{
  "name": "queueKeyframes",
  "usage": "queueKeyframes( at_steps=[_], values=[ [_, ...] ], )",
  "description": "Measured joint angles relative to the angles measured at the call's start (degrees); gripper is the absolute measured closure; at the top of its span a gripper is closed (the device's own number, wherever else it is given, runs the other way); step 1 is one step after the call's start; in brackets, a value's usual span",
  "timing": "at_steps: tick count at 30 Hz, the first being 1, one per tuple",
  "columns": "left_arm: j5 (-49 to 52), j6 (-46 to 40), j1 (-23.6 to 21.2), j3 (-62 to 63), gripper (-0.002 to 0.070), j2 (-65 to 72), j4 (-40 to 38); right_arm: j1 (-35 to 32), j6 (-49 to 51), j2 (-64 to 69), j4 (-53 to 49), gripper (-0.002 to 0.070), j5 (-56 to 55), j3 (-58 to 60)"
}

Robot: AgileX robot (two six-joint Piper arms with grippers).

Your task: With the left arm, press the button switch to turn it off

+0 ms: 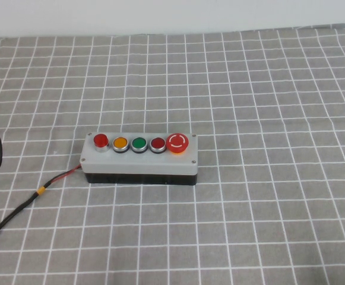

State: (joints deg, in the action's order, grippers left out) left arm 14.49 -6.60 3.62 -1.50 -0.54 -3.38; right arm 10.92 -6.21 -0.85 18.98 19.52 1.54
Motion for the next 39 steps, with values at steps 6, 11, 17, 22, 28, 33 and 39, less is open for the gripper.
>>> queueKeyframes(
  at_steps=[6,11,17,22,28,33,39],
  values=[
    [7.59,2.54,0.0,0.0,0.0678,-0.13,1.37,0.0,0.0,0.0,0.0,0.0694,0.0,0.0],
    [7.7,2.77,0.0,0.0,0.0678,-0.13,1.46,0.0,0.0,0.0,0.0,0.0694,0.0,0.0],
    [7.7,2.77,0.0,0.0,0.0678,-0.13,1.46,0.0,0.0,0.0,0.0,0.0694,0.0,0.0],
    [7.7,2.77,0.0,0.0,0.0678,-0.13,1.59,0.0,0.0,0.0,0.0,0.0694,0.0,0.0],
    [7.7,2.66,0.0,0.0,0.0678,-0.13,2.02,0.0,0.0,0.0,0.0,0.0694,0.0,0.0],
    [7.7,2.09,0.0,0.0,0.0678,-0.13,2.33,0.0,0.0,0.0,0.0,0.0694,0.0,0.0],
    [7.7,1.97,0.0,0.0,0.0678,-0.13,2.59,0.0,0.0,0.0,0.0,0.0694,0.0,0.0]
  ],
)
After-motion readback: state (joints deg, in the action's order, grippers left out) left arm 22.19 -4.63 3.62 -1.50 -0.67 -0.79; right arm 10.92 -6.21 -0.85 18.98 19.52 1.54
